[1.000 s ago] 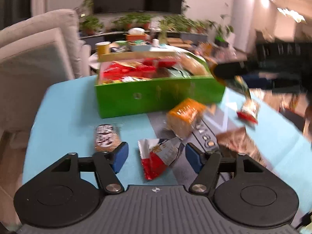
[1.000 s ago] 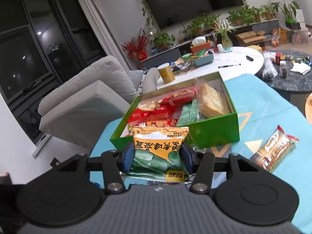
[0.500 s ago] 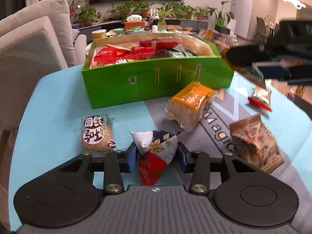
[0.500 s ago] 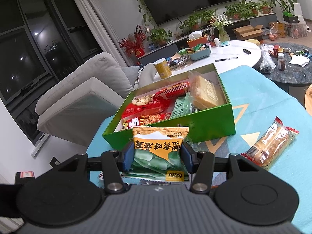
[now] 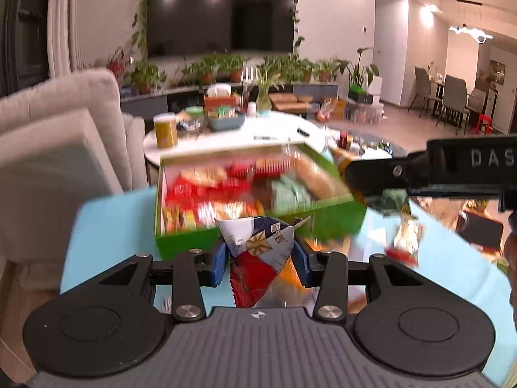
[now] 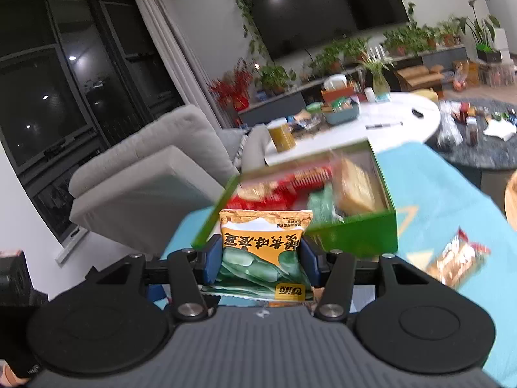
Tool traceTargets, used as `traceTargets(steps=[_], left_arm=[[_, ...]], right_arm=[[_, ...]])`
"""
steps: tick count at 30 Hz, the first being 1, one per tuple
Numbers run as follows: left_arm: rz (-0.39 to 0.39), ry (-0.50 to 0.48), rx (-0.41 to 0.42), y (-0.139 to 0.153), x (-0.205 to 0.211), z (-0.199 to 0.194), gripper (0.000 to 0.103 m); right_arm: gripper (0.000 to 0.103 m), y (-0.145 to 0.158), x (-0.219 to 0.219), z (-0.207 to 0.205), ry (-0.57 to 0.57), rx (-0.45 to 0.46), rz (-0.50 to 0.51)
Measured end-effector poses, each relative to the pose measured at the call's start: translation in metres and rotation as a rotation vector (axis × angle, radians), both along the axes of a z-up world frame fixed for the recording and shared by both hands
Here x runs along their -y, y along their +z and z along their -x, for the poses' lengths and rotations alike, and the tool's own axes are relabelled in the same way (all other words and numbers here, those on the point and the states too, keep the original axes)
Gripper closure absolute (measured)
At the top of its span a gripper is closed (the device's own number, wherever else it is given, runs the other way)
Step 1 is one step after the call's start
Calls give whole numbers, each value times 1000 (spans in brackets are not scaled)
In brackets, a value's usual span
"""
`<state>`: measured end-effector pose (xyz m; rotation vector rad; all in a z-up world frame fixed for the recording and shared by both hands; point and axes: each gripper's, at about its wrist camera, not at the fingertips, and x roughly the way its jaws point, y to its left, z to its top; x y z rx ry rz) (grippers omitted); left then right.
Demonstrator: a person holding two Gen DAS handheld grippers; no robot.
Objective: Organize snacks
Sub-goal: 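Carry both held snacks over the green box, then lower both snacks into the green box and open both grippers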
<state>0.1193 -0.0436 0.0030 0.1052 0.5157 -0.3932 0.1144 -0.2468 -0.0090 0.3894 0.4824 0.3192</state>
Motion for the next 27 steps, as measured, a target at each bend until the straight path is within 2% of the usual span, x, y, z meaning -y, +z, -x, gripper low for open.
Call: traceTargets(steps=[4, 8, 13, 23, 27], left_arm=[[-4, 7, 33, 20, 6, -18, 64], [-11, 15, 29, 23, 12, -41, 64], [-22, 1, -7, 12, 21, -71, 64], [-16, -29, -79, -24, 49, -133, 63], [25, 28, -78, -34, 50, -153, 47]], right_arm=[[52, 10, 2, -19, 39, 11, -39], [52, 10, 5, -39, 40, 0, -86], [52, 8, 15, -56, 9, -1, -138], [52, -4, 28, -91, -27, -18, -142], [52, -9, 30, -100, -31, -21, -146]])
